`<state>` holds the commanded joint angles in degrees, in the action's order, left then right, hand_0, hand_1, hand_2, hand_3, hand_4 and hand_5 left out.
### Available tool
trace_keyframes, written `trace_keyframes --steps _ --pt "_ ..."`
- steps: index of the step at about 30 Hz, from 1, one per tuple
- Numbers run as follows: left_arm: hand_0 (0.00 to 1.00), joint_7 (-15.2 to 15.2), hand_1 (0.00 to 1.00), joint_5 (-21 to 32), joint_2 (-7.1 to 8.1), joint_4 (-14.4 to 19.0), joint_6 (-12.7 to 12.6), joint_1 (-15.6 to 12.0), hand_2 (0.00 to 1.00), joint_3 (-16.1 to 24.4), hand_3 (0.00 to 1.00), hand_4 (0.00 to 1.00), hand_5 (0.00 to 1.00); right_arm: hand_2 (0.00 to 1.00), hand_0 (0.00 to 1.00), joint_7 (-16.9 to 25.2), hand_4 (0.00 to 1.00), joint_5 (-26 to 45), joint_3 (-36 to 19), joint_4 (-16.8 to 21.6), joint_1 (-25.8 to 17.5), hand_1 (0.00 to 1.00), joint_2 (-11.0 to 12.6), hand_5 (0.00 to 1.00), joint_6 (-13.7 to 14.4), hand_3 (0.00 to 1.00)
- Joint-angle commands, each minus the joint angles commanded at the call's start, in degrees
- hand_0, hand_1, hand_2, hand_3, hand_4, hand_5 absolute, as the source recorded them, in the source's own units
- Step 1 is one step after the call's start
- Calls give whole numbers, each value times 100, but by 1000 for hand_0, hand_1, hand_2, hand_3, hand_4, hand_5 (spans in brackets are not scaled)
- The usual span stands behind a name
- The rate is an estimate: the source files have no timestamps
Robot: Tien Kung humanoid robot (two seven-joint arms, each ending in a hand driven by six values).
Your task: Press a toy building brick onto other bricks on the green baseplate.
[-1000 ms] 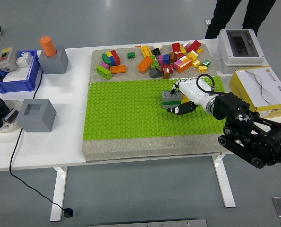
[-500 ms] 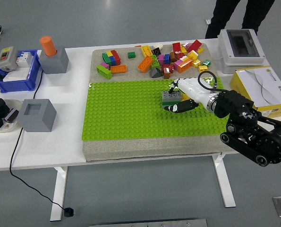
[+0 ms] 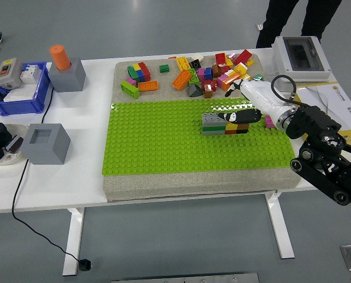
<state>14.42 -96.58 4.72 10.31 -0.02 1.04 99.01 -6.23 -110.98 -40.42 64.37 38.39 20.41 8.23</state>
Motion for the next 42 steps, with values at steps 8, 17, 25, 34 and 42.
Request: trace_keyframes --steps 8,17,25,34,42 --pt "787 2 801 -84 23 0 29 14 775 25 434 998 851 687 723 -71 739 -731 -511 -41 -460 671 317 200 74 683" --pt "787 10 801 -129 32 0 59 41 775 26 436 998 850 706 709 -49 723 -985 -1123 -128 -983 666 297 158 238 690" --pt "787 11 801 -161 25 0 61 63 776 47 438 998 852 793 734 -192 717 -1034 -712 -411 -768 737 275 144 38 696" --pt "787 12 802 -166 24 0 60 79 776 51 438 998 853 812 743 -271 722 -1048 -555 -592 -603 751 253 150 -87 697" --pt "787 12 802 -172 25 0 61 84 776 53 439 998 854 826 753 -303 726 -993 -313 -805 -393 761 178 163 -181 700"
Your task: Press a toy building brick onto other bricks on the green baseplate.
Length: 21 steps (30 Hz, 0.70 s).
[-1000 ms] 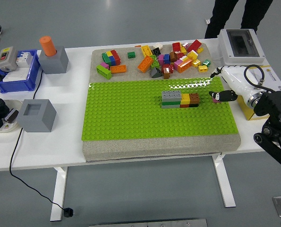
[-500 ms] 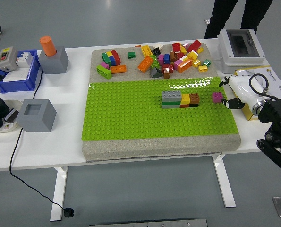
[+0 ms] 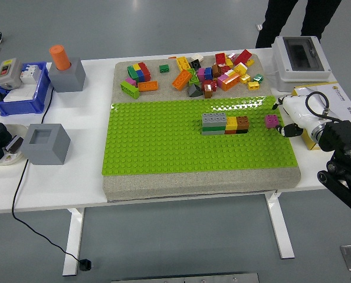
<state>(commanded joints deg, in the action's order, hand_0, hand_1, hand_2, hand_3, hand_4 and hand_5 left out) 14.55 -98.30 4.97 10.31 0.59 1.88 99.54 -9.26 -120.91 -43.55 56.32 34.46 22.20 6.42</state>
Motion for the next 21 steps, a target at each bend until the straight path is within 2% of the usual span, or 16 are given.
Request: trace_keyframes --steps 17,18,21 --pt "787 -4 802 7 6 0 -5 16 776 5 440 998 855 837 761 -85 735 411 220 -190 329 776 3 189 -287 704" --pt "787 -4 802 7 5 0 -5 16 776 5 440 998 855 853 774 -87 779 474 219 -181 328 796 12 294 -308 716" --pt "787 -4 802 9 2 0 -5 13 776 6 440 998 855 853 774 -67 779 693 211 -147 324 796 34 294 -363 716"
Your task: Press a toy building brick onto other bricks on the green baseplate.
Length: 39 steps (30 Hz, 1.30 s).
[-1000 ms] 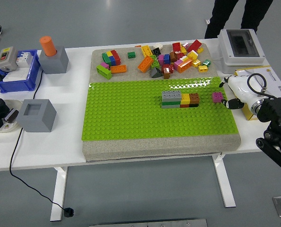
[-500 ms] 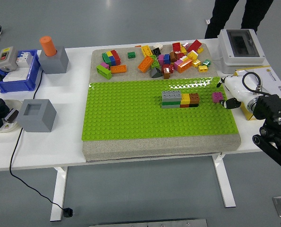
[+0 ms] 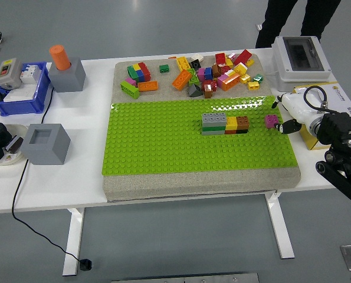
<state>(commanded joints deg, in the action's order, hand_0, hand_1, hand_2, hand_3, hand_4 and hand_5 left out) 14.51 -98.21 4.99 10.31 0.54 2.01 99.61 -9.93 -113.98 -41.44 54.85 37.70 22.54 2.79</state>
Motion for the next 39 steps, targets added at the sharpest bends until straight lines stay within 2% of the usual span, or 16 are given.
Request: trace_keyframes --steps 2,3,21,32,39 --pt "787 1 802 -6 -2 0 0 0 776 5 440 998 855 853 774 24 779 167 8 2 10 796 3 294 -21 716" --pt "787 2 802 -10 -3 0 0 0 775 8 440 998 857 863 781 32 825 229 12 -3 17 809 1 470 -26 725" --pt "787 -9 802 -32 8 0 -9 17 775 21 438 998 855 869 791 64 824 506 399 -534 321 812 -42 486 -150 727" --pt "787 -9 802 -49 11 0 -10 18 775 29 437 998 855 871 794 89 821 578 612 -658 434 816 -53 484 -158 721" --pt "787 -5 804 -36 4 0 -13 8 775 20 437 998 852 870 793 104 774 586 714 -723 471 815 -77 440 -153 709"
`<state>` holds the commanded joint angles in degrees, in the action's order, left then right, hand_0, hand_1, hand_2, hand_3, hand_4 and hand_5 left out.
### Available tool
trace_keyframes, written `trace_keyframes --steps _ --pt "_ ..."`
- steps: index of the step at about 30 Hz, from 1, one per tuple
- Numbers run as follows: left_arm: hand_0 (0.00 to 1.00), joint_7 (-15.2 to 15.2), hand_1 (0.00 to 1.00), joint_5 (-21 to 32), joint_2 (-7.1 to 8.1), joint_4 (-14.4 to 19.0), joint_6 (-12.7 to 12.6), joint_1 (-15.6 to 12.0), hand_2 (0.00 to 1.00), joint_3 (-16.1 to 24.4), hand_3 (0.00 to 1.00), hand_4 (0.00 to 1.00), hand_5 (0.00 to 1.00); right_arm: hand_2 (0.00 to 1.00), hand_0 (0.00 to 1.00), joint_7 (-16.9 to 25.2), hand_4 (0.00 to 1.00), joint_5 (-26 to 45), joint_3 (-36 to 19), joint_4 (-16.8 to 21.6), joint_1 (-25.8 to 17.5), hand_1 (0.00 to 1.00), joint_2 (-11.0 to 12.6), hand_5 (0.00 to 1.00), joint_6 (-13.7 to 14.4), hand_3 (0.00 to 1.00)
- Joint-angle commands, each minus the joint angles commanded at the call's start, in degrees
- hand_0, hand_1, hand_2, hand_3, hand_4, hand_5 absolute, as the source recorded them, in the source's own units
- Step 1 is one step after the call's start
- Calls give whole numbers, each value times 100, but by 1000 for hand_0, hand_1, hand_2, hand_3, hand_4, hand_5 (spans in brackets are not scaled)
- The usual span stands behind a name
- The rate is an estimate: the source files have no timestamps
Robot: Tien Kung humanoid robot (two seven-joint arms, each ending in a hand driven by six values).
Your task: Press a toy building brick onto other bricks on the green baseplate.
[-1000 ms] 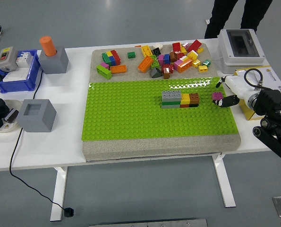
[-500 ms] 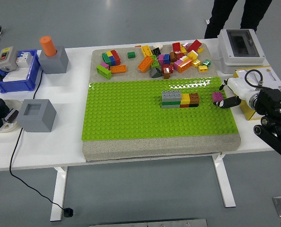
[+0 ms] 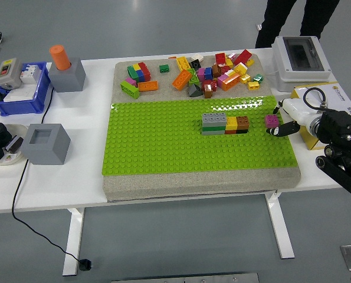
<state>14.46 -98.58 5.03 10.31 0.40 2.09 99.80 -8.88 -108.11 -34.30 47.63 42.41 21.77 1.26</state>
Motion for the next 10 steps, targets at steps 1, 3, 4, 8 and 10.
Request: trace_keyframes --steps 1,3,4,8,10 --pt "787 1 804 -2 -1 0 0 -1 775 2 437 998 852 870 793 3 774 -2 10 -13 7 815 -5 440 1 709" --pt "787 3 804 -7 -3 0 0 -4 775 4 437 998 852 870 793 8 774 -7 30 -39 19 815 -13 440 2 709" --pt "787 4 804 -6 -4 0 0 -5 775 3 437 998 852 870 793 10 774 -6 41 -50 24 815 -17 440 3 709" --pt "787 7 804 -3 -6 0 -1 -12 775 2 438 998 852 865 792 20 749 -2 70 -78 33 814 -26 427 11 699" --pt "787 8 804 -5 -8 0 -1 -15 775 2 438 998 852 865 792 27 749 4 78 -94 38 814 -32 427 18 699"
